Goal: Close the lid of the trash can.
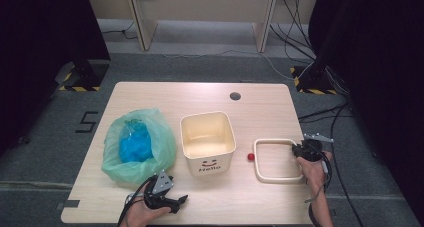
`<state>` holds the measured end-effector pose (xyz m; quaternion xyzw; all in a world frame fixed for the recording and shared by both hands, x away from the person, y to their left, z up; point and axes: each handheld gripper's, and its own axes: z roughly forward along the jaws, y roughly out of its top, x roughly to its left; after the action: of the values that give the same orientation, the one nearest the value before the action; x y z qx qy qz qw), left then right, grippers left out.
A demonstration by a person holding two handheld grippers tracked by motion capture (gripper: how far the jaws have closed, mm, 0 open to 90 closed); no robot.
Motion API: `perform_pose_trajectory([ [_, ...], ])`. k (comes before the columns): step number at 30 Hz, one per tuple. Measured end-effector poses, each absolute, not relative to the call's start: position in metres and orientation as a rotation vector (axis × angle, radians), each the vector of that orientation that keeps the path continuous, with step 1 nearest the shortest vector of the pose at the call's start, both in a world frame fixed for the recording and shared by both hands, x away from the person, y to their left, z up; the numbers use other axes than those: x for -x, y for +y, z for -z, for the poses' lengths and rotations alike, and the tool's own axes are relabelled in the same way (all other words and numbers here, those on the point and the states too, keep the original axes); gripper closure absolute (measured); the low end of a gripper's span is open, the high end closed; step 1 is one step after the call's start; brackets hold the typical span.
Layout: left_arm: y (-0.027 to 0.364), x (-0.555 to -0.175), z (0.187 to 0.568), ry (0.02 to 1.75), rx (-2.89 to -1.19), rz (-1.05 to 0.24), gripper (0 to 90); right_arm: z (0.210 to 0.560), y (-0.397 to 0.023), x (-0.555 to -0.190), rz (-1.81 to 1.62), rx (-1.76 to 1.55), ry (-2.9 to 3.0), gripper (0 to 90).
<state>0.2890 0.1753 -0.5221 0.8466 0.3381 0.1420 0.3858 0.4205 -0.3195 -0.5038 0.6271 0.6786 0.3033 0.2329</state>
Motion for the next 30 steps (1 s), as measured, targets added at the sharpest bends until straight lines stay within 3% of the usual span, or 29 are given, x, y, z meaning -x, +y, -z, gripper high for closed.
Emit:
perform_pose_trajectory([
  [18,0.176,-0.288,0.517,0.867,-2.104,-0.314,17.5,0.483,-0.316,-0.425,-1.012,-1.703,1.861,78.9],
  [30,0.164,-0.280,0.491,0.805,-2.024,-0.339,17.8,0.439,-0.313,-0.431,-1.121,-1.658,1.852,79.1],
])
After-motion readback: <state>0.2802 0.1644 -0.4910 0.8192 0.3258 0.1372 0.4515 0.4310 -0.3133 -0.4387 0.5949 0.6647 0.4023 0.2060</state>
